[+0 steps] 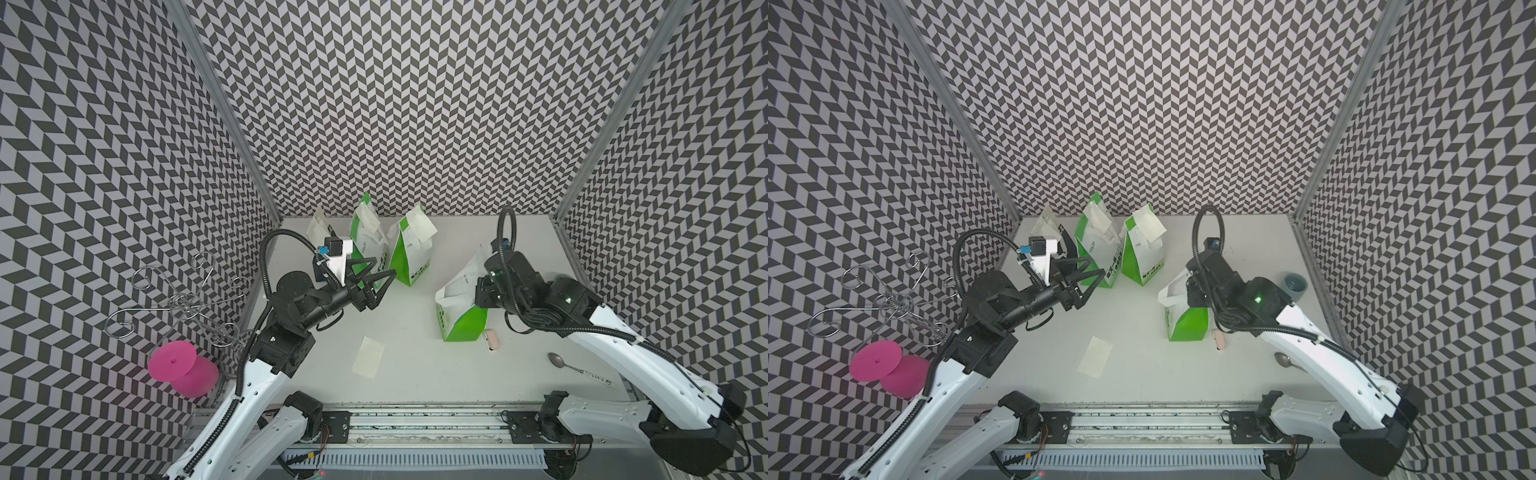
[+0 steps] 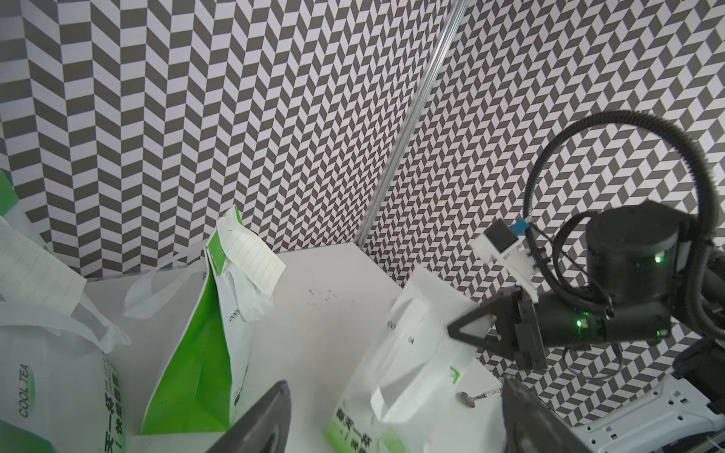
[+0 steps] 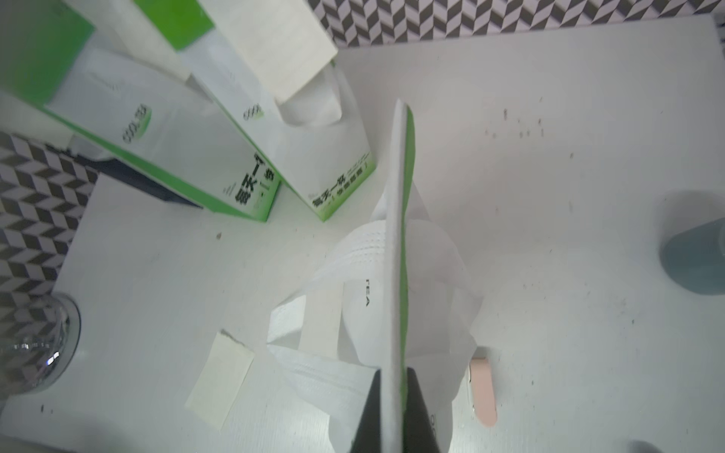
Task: Staple the receipts to the bags
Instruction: Place the takeout bag at the center of the board.
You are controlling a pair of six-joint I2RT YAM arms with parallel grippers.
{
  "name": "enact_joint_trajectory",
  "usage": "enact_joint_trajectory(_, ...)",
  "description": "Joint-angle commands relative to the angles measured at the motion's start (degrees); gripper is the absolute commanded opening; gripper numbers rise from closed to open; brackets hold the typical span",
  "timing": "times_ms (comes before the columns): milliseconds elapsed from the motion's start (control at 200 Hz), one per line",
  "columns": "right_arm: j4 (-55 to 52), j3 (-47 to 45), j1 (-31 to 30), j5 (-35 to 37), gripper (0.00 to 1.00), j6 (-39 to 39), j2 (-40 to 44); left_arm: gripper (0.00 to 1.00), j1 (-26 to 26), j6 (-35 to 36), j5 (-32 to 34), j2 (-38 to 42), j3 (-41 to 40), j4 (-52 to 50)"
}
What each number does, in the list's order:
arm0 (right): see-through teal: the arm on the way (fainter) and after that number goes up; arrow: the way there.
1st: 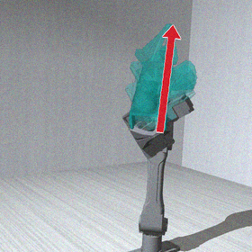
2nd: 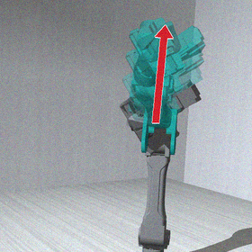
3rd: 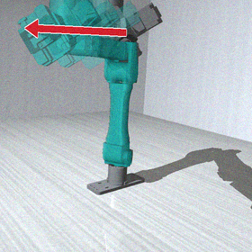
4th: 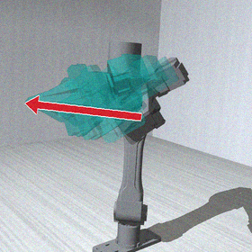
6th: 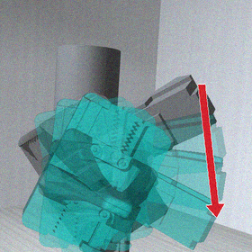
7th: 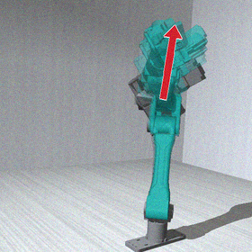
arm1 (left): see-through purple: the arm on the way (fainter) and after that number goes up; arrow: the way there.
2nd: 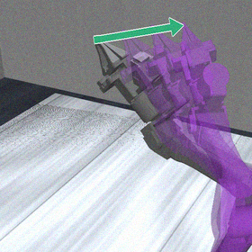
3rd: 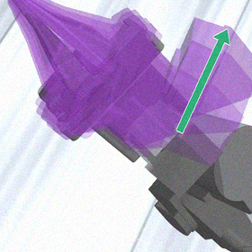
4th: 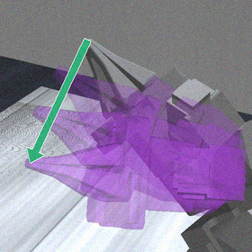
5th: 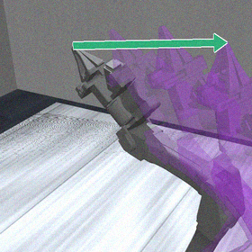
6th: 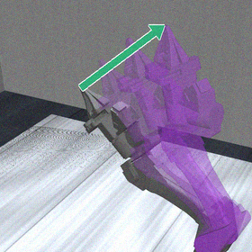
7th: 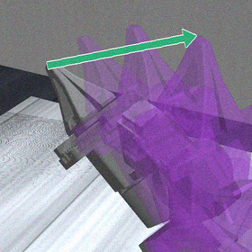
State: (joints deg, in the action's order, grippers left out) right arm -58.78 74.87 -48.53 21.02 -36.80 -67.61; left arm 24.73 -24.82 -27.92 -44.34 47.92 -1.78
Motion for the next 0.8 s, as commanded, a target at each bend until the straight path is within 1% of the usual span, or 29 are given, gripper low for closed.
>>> enact_joint_trajectory(0,-2.7,-3.3,-4.8,4.1,0.00,-9.0,-0.2,0.84,0.1,0.9,-0.4,0.8,1.4,-0.7)
enact_joint_trajectory(60,0.4,-5.4,-6.7,4.2,0.02,-9.9,-0.2,0.84,0.1,1.2,-0.6,0.9,1.2,-1.3)
enact_joint_trajectory(160,5.9,-8.4,-8.5,3.0,0.12,-10.9,0.1,0.84,0.1,1.9,-0.7,1.1,1.4,-3.2)
enact_joint_trajectory(200,7.8,-9.3,-9.0,2.6,0.19,-11.1,0.3,0.84,0.2,2.0,-0.9,1.3,1.1,-3.8)
enact_joint_trajectory(225,8.8,-9.9,-9.1,2.1,0.24,-11.2,0.4,0.84,0.1,2.0,-1.0,1.5,1.0,-4.2)
enact_joint_trajectory(230,9.3,-10.2,-9.2,1.9,0.27,-11.1,0.5,0.84,0.2,2.0,-1.0,1.5,1.0,-4.3)
enact_joint_trajectory(240,9.6,-10.3,-9.2,1.8,0.28,-11.0,0.5,0.84,0.2,2.0,-1.1,1.5,0.9,-4.4)
enact_joint_trajectory(250,10.5,-10.7,-9.4,1.4,0.32,-10.8,0.7,0.85,0.2,1.9,-1.1,1.7,0.8,-4.6)
enact_joint_trajectory(320,13.3,-12.3,-10.3,1.4,0.47,-10.8,1.8,0.85,0.2,2.0,-2.1,2.3,-0.1,-5.3)
enact_joint_trajectory(421,16.7,-14.4,-11.2,1.1,0.61,-10.1,4.5,0.85,0.5,1.1,-2.9,3.6,-1.1,-5.7)
enact_joint_trajectory(486,19.0,-15.2,-11.4,0.4,0.67,-8.4,6.6,0.85,1.7,1.1,-2.1,4.5,-1.2,-6.4)
enact_joint_trajectory(566,20.5,-15.0,-11.7,1.0,0.74,-6.8,9.1,0.85,4.3,1.4,1.8,5.0,-0.5,-7.7)
enact_joint_trajectory(636,20.8,-14.7,-11.7,3.5,0.78,-5.9,11.6,0.84,7.8,1.5,6.1,4.3,0.1,-8.4)
enact_joint_trajectory(716,24.0,-16.2,-11.7,7.4,0.81,-4.3,15.3,0.84,13.6,1.7,12.5,2.0,0.6,-9.0)
enact_joint_trajectory(796,26.6,-17.1,-11.5,11.2,0.84,-2.6,18.8,0.84,20.5,1.9,19.8,-1.1,1.8,-8.8)
